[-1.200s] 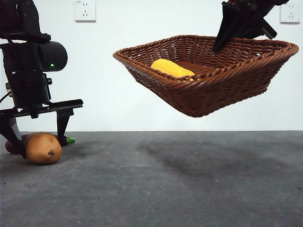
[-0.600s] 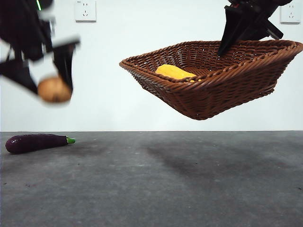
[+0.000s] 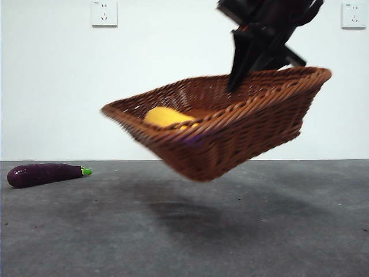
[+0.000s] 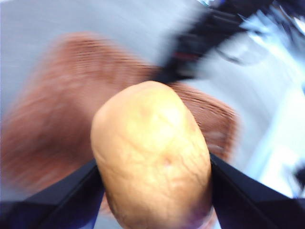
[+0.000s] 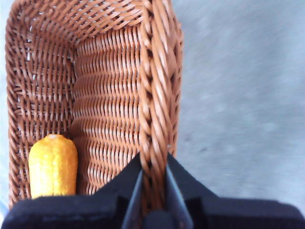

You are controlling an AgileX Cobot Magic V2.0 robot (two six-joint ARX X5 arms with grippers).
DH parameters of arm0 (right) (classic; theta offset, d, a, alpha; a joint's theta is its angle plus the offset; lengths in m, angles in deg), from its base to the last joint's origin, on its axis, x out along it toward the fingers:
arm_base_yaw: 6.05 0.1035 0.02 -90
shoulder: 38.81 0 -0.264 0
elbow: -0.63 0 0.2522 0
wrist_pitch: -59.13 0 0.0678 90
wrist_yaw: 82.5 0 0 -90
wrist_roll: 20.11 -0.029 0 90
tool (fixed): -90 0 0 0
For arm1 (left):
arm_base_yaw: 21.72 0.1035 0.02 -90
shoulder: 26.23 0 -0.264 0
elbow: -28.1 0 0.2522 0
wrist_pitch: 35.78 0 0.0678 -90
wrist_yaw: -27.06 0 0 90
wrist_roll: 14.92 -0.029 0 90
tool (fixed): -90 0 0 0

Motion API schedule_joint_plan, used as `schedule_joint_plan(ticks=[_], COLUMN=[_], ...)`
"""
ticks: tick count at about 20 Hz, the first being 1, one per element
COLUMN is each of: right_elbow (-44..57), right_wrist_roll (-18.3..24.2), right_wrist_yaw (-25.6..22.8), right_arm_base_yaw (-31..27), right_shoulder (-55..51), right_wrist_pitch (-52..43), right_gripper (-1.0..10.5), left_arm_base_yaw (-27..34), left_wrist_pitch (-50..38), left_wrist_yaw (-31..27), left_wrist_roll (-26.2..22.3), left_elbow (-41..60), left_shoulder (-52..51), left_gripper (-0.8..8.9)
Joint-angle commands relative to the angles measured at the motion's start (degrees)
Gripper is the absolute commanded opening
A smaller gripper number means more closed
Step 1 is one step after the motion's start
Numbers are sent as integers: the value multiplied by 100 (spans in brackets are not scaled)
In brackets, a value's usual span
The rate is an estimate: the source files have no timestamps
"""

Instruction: Help me put the vegetables on the table into the basket

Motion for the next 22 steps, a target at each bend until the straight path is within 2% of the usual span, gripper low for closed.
schedule_joint_plan(ticks=[1,3,10,14,16,19,20,22], right_elbow=[26,26,26,26,26,26,26,26], right_wrist_roll=[-177,-188,-184,-160,-138,-118,-118,-118], right_wrist_yaw=[2,-33,-31,-31,-31,57,114,140], right_arm_base_yaw=[203,299,343,341,341,343,341,341], right_shoulder=[111,122,122,122,122,122,122,122], right_wrist_pitch=[-76,-83,-50,-59,-63,-66,-68,-79], right_gripper=[-12,-12,-12,-12,-12,-12,-12,-12], left_arm_base_yaw=[-492,-599,-739,-811,-833,-844,-841,-844], left_wrist_pitch=[168,223,-184,-319,-457,-649,-643,-632], left_wrist_yaw=[-616,-605,431,518,863,944,938,940], left_wrist_roll=[-522,-730,-1093,-1110,-1108,-1108,-1110,-1110], left_elbow=[11,11,11,11,11,11,11,11], left_shoulder=[304,662,2044,2573,2728,2817,2844,2898], left_gripper=[-8,-8,-8,-8,-3,3,48,318])
